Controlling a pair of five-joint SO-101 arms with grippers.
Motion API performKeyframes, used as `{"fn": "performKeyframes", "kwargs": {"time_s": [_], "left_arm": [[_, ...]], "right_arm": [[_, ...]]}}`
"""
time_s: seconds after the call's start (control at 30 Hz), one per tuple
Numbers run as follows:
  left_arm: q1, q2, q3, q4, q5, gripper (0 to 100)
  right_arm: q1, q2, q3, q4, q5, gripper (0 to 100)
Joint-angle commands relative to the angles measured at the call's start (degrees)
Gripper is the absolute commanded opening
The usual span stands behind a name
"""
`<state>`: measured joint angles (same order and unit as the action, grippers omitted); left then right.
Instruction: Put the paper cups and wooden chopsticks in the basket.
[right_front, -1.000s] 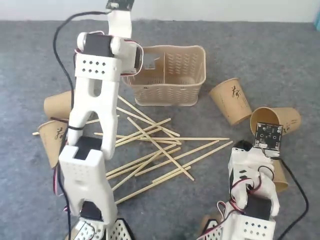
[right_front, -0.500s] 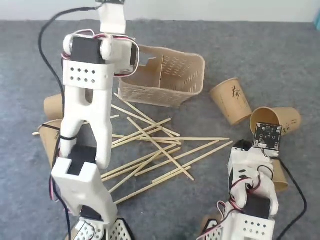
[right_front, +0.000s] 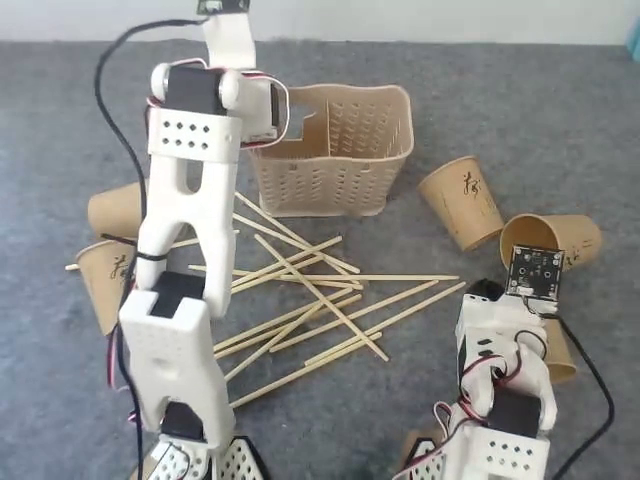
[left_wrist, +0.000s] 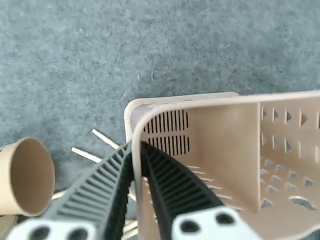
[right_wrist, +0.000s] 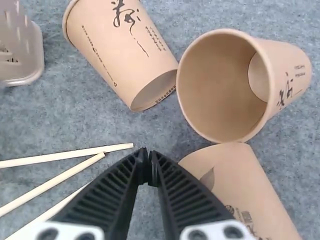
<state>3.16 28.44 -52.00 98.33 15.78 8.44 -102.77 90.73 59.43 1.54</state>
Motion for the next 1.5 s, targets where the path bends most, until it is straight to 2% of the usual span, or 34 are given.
{"fn": "performKeyframes", "kwargs": {"time_s": [0.0,0.13,0.37,0.43,0.57,0.7,0.9,1.07,1.23,1.33,1.47], "left_arm": [[0.4,2.0,-4.7,-0.6,0.9,6],[-0.4,5.5,-8.8,-0.4,0.9,13],[0.0,7.0,-15.6,1.8,0.8,16],[0.4,6.9,-17.1,2.4,0.5,20],[0.3,5.0,-16.9,2.4,0.5,28],[0.4,-0.1,-14.9,2.4,0.5,28],[0.4,-13.2,-6.5,2.4,0.4,28],[0.6,-26.9,6.4,2.4,-1.3,28],[0.2,-38.0,18.5,2.4,-2.1,28],[-2.7,-43.3,24.7,2.4,-2.2,28],[-7.6,-50.1,32.9,2.4,-4.5,28]], "right_arm": [[0.1,-0.5,-0.7,-1.2,0.9,1.3],[0.1,-0.5,-0.7,-1.1,1.0,1.3],[0.1,-0.5,-0.7,-1.1,1.0,1.3],[0.1,-0.5,-0.7,-1.1,1.0,1.3],[0.1,-0.5,-0.7,-1.1,1.0,1.3],[0.1,-0.5,-0.7,-1.1,1.0,1.3],[0.1,-0.5,-0.7,-1.1,1.0,1.3],[0.1,-0.5,-0.7,-0.9,1.0,1.3],[0.6,-0.5,-3.4,4.1,1.0,1.3],[0.7,-1.4,-5.7,7.2,1.0,1.0],[4.8,-1.5,-11.3,9.8,1.0,1.1]]}}
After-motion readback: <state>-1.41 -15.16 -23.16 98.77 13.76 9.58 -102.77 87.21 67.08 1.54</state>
